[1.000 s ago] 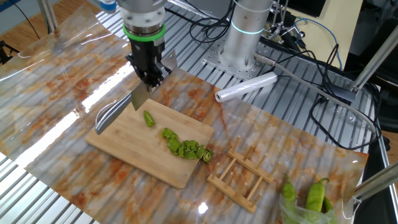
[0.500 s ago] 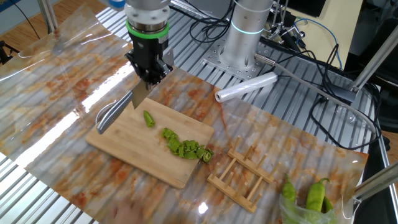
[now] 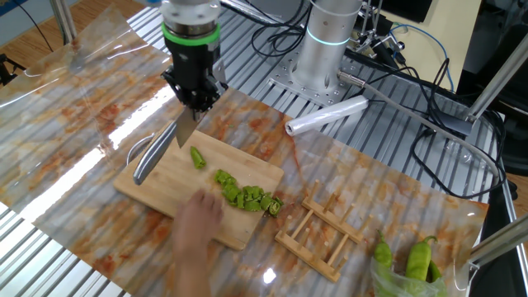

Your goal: Chop the chili peppers

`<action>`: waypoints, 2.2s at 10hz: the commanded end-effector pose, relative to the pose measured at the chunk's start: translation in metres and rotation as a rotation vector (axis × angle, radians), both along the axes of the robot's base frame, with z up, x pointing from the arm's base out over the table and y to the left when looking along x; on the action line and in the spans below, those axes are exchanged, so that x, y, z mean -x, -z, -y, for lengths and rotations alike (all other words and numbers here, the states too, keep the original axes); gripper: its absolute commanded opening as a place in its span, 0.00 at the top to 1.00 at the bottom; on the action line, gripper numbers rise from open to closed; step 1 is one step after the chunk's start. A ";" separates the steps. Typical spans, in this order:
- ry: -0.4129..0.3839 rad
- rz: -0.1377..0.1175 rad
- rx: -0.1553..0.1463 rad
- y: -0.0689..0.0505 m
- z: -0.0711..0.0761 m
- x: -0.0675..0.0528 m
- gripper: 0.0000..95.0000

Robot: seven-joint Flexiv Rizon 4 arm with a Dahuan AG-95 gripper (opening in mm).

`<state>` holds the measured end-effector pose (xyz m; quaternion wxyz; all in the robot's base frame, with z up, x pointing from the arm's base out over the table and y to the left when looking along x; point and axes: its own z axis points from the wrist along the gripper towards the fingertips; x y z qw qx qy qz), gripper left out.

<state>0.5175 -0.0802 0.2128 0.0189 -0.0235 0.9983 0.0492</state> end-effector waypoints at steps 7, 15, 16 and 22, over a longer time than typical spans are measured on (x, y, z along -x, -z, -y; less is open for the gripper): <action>-0.133 0.013 -0.077 -0.023 -0.001 -0.004 1.00; -0.020 0.011 -0.072 -0.033 -0.005 0.003 1.00; 0.043 0.000 -0.068 -0.038 -0.004 0.008 1.00; 0.233 -0.128 0.063 -0.055 -0.023 0.019 1.00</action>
